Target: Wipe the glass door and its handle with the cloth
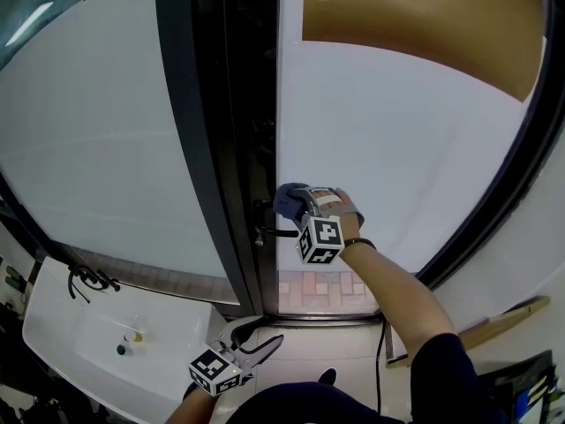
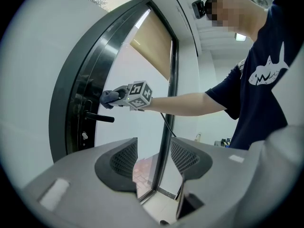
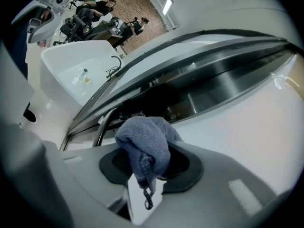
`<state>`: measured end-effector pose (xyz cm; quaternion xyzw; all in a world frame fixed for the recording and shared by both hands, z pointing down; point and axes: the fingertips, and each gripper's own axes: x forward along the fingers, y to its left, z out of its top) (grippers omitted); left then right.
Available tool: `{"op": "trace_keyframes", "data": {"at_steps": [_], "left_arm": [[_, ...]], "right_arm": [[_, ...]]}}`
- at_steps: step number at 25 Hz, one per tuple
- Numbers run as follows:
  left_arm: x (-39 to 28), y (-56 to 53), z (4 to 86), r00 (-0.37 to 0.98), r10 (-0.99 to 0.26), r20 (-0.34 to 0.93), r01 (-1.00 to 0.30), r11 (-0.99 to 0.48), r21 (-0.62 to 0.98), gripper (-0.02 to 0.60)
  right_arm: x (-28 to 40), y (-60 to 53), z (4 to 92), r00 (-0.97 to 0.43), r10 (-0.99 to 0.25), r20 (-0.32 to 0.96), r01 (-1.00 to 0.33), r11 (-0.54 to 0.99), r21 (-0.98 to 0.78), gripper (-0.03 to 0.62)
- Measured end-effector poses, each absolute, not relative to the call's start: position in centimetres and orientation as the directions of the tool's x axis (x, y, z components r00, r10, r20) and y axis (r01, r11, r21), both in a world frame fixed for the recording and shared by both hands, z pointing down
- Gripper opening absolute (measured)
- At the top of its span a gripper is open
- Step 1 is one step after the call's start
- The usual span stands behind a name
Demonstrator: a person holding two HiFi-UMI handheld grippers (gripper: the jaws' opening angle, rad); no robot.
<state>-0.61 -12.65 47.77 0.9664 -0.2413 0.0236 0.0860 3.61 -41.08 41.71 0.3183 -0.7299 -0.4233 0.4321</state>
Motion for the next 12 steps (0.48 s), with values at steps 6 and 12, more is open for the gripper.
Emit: {"op": "trace_keyframes", "data": {"at_steps": [6, 12], "left_arm": [[0.3, -12.6, 47.6, 0.897, -0.433, 0.092, -0.442, -0.884, 0.153, 0.212], [2.0, -12.5, 47.7, 0.919, -0.384, 0.088, -0.393, -0.908, 0.145, 0.212]], "right_arm": [[10.5, -40.2, 43.3, -0.34, -0.858, 0.384, -0.116, 0.444, 0.889, 0.132], [20.0, -39.3, 43.8, -0.219, -0.895, 0.389, -0.189, 0.43, 0.883, 0.132]]}}
